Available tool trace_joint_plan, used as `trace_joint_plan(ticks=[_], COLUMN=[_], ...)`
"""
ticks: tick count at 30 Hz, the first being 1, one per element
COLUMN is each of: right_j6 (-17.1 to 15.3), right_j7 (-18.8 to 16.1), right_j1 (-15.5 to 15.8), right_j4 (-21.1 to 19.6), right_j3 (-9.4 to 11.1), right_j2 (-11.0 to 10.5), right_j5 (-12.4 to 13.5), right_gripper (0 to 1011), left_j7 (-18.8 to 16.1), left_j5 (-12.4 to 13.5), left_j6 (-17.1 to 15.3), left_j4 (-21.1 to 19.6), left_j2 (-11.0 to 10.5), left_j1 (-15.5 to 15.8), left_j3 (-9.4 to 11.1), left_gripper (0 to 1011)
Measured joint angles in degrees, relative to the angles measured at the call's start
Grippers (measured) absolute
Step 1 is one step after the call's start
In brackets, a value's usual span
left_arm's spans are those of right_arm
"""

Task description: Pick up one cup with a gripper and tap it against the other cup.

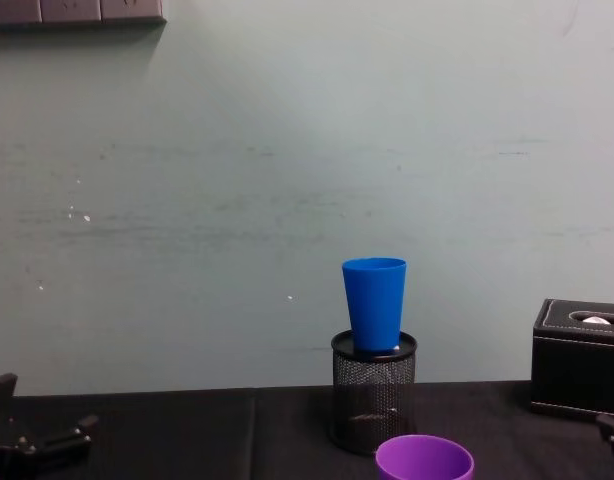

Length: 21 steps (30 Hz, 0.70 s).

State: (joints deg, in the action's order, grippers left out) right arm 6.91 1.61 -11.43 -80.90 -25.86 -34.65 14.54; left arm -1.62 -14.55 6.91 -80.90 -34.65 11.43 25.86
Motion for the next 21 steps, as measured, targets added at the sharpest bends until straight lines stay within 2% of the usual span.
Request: trace_joint_plan(ticks=[21], right_j6=[0.0], right_j7=[0.0], right_j1=[0.0], right_j4=[0.0], right_j3=[0.0], right_j2=[0.0], right_j5=[0.0], right_gripper=[1003], left_j7=[0.0], left_j5=[0.0], left_j6=[0.0], left_j4=[0.0], left_j2=[0.0], left_j1=[0.0], left_j3=[0.0], left_gripper=[1011])
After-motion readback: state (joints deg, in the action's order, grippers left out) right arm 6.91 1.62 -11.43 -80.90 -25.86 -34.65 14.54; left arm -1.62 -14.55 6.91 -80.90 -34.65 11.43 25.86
